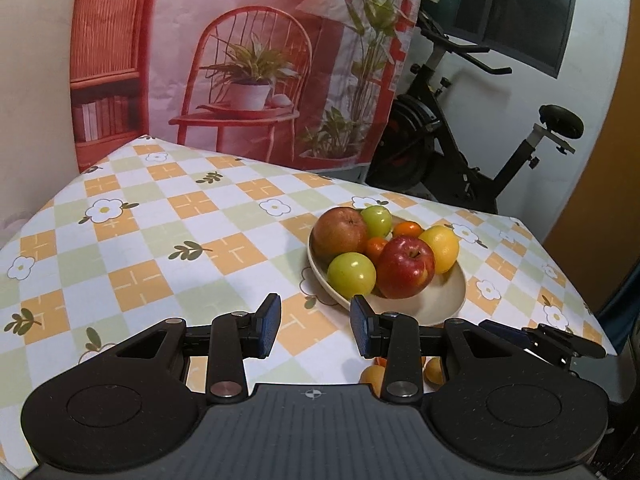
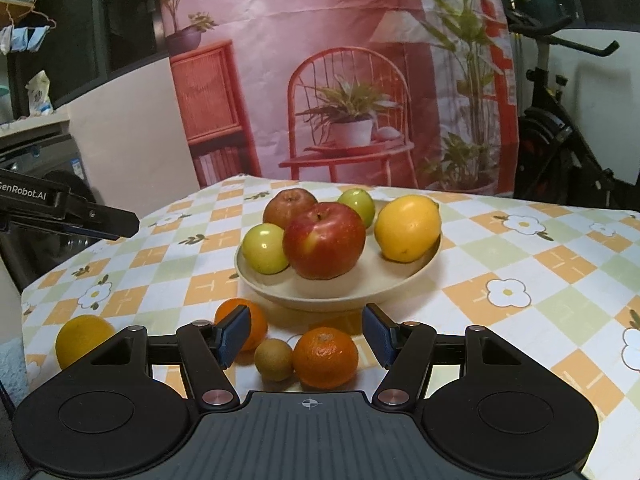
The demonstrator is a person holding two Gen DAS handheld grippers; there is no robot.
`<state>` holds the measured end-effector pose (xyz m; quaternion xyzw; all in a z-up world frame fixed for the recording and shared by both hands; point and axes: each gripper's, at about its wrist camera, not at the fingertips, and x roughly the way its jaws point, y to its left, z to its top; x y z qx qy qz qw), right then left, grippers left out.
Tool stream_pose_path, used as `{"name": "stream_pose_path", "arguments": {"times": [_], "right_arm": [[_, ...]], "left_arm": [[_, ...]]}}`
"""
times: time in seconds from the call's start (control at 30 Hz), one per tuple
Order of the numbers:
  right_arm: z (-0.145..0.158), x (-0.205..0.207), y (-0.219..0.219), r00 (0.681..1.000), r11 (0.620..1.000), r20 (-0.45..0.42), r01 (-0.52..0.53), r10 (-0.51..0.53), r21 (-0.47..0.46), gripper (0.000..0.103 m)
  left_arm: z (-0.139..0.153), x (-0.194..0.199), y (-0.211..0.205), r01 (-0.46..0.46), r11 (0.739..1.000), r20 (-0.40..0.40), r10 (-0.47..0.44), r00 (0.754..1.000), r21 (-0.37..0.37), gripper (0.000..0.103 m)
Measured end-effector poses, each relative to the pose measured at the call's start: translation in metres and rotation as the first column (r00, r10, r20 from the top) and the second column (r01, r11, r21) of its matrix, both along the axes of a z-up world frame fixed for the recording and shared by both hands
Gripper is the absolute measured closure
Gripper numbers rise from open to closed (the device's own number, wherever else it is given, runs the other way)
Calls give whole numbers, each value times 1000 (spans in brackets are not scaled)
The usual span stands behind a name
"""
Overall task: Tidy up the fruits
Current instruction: 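Move the left gripper to the large yellow grapefruit and close on it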
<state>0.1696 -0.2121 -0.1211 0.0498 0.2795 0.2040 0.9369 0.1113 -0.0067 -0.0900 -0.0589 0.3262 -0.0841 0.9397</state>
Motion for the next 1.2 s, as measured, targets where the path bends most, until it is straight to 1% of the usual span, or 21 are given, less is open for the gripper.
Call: {"name": "stream_pose_path", "arguments": {"times": [0.13,0.3,0.53,0.73,0.8,0.9,1.0,1.1,1.2], "right_arm": [[-1,1,2,1000,1000,-9,-11,11,-8,45],[-2,2,1,1000,1000,-15,-9,9,5,45],[-2,2,-1,1000,1000,-19,-14,14,17,45],[-1,2,-2,1000,1000,-18,0,0,23,44],[1,0,0,1000,1000,-22,10,-10,4,44],[8,-8,5,1000,1000,-4,21,-21,-14,44],[16,-16,9,1000,1000,-6,27,-27,14,44],[20,-23,20,999,1000,-33,0,1,27,44],[19,-31,38,997,999,-54,-52,52,5,44]], "left_arm": [[-4,-5,-3,8,1000,0,-8,1000,11,63],[-7,-5,0,-3,1000,-13,3,1000,4,63],[-9,-9,0,8,1000,-28,-7,1000,17,63],[-7,-19,12,-4,1000,-50,5,999,14,61],[-4,-21,19,-17,1000,-58,17,998,3,61],[2,-24,31,-43,999,-54,43,998,-8,62],[8,-25,40,-46,999,-60,45,997,-15,62],[9,-26,43,-15,1000,-80,14,997,-13,62],[4,-31,47,-7,1000,-94,4,996,-27,61]]}}
